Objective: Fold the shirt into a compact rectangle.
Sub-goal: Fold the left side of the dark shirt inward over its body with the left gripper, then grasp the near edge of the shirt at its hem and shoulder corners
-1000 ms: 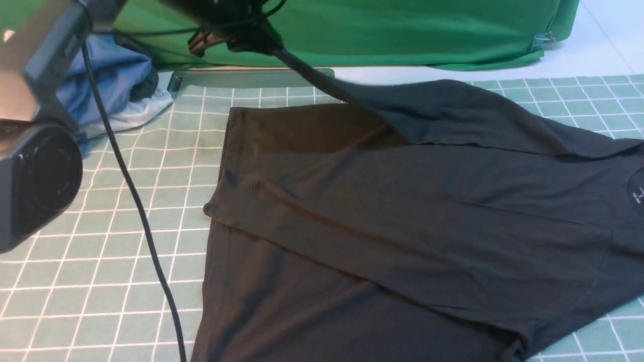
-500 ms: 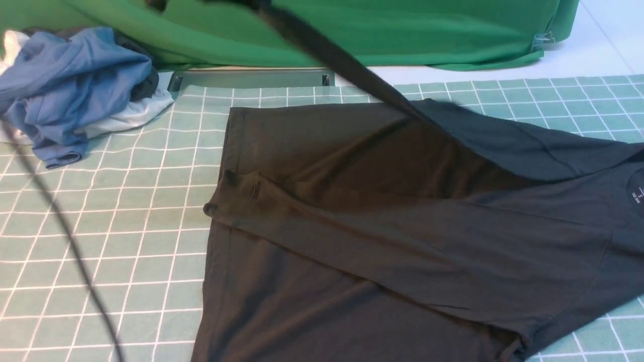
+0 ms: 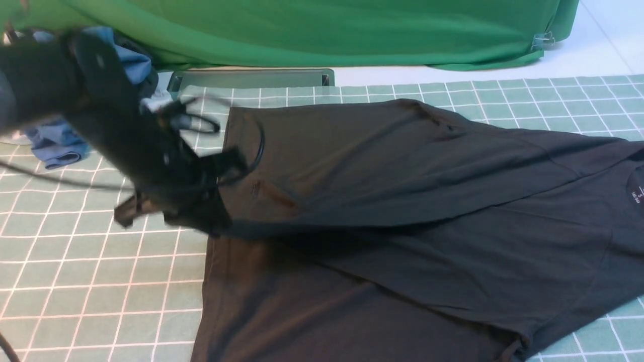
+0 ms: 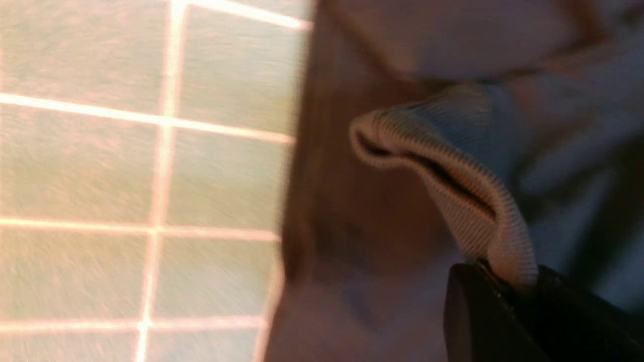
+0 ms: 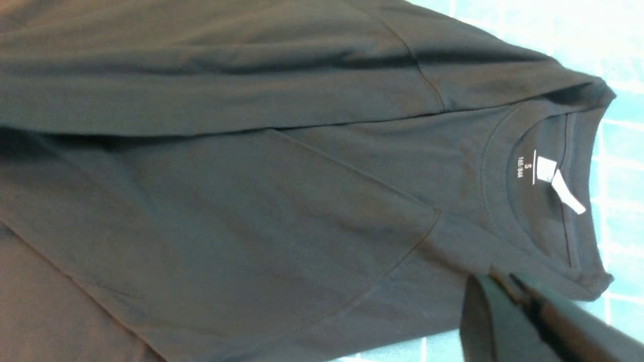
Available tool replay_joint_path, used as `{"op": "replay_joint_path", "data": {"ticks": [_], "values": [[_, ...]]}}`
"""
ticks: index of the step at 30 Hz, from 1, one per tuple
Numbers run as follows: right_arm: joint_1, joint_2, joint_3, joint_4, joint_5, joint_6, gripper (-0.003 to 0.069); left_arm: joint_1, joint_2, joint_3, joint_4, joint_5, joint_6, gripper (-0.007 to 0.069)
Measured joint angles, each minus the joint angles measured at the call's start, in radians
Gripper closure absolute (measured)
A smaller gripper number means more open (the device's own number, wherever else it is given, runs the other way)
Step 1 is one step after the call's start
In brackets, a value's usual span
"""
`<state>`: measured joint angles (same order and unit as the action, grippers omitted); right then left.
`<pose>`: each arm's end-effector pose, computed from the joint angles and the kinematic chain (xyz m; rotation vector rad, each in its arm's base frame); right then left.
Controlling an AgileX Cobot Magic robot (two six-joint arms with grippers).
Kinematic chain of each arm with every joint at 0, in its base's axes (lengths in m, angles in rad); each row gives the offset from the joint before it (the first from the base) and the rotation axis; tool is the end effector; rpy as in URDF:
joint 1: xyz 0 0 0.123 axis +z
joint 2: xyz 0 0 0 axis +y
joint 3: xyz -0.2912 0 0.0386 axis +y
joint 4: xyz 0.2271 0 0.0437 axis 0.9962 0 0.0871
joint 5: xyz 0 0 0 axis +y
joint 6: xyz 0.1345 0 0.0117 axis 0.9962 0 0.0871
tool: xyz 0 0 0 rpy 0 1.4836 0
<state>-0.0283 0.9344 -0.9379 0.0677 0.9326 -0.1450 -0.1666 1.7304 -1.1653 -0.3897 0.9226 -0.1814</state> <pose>0.1749 0.0024 0.3241 -0.1170 2.4071 0.0042 0.3148 -0.0944 0.1938 -0.3360 2.9676 -0.5338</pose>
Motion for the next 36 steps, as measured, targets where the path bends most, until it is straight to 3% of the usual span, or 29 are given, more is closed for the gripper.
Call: {"op": "replay_joint_path", "data": {"ticks": [5, 15, 16, 20, 25, 29, 36], "values": [[0.000, 0.000, 0.000, 0.001, 0.000, 0.003, 0.0627, 0.000, 0.023, 0.036, 0.012, -0.038, 0.008, 0.0555], [0.000, 0.000, 0.000, 0.002, 0.001, 0.005, 0.0627, 0.000, -0.043, -0.019, 0.073, 0.172, 0.003, 0.0281], [0.000, 0.000, 0.000, 0.002, 0.001, 0.006, 0.0627, 0.000, -0.065, -0.019, 0.064, 0.232, 0.003, 0.0226], [0.000, 0.000, 0.000, 0.002, 0.004, 0.030, 0.0621, 0.000, -0.119, 0.046, 0.053, 0.278, 0.000, 0.0146], [0.000, 0.000, 0.000, 0.002, 0.011, 0.050, 0.0616, 0.000, -0.188, 0.249, 0.014, 0.262, -0.018, 0.0121], [0.000, 0.000, 0.000, 0.002, 0.008, 0.055, 0.0609, 0.000, -0.200, 0.457, -0.065, 0.101, -0.031, 0.0121], [0.000, 0.000, 0.000, 0.003, -0.028, 0.055, 0.0605, 0.000, -0.200, 0.549, -0.075, 0.012, -0.051, 0.0147]]}}
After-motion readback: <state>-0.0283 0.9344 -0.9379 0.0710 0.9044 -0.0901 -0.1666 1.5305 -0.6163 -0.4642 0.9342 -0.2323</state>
